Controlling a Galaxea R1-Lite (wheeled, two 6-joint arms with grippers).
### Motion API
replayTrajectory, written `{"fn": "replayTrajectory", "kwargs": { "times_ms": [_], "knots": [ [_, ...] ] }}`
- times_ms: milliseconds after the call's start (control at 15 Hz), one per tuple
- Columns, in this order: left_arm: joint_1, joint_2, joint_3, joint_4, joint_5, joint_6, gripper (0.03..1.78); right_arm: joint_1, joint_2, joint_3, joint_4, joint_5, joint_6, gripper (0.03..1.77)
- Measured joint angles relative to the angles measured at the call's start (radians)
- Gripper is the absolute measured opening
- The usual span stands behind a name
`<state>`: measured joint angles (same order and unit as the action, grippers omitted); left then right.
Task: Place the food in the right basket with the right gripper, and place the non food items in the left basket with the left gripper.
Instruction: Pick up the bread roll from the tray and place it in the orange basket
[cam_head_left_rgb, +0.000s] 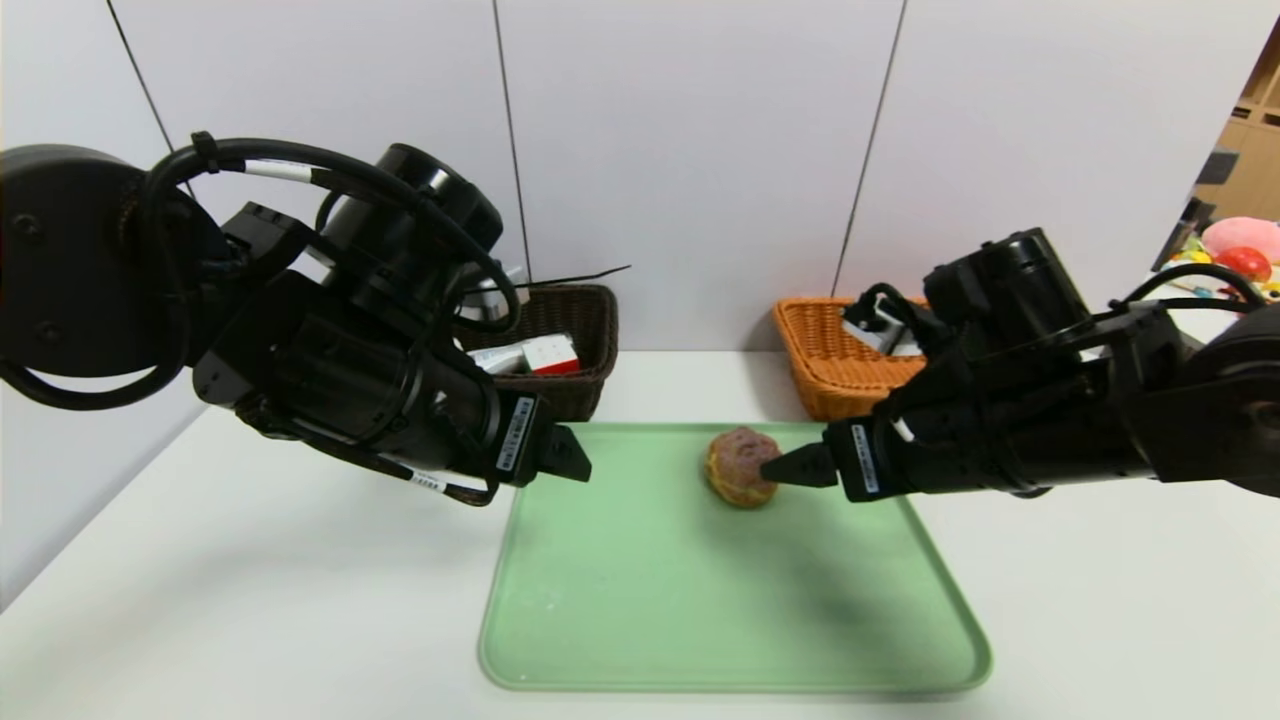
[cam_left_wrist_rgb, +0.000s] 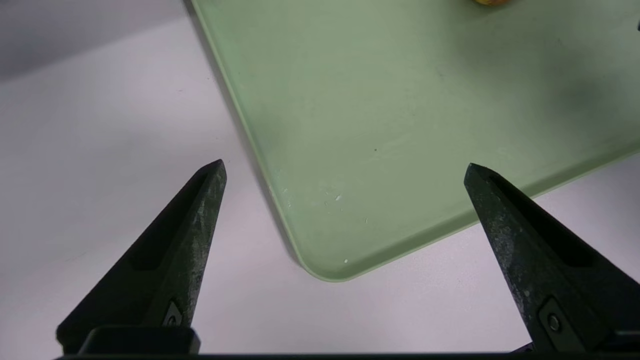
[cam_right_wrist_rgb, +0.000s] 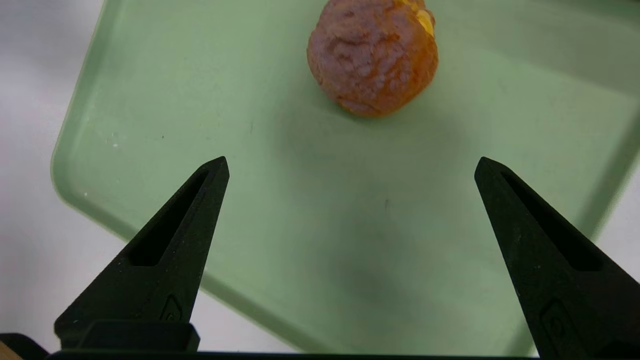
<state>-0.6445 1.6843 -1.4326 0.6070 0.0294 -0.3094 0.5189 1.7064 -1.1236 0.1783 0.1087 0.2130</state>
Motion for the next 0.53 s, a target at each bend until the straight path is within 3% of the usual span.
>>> {"fn": "replayTrajectory", "kwargs": {
  "times_ms": [533],
  "knots": [
    [-0.003,-0.005,0.016,-0.001,0.002,0.002,1.69,0.013,0.213,-0.154,-0.001,-0.083,-0.007,1.70]
  ]
}}
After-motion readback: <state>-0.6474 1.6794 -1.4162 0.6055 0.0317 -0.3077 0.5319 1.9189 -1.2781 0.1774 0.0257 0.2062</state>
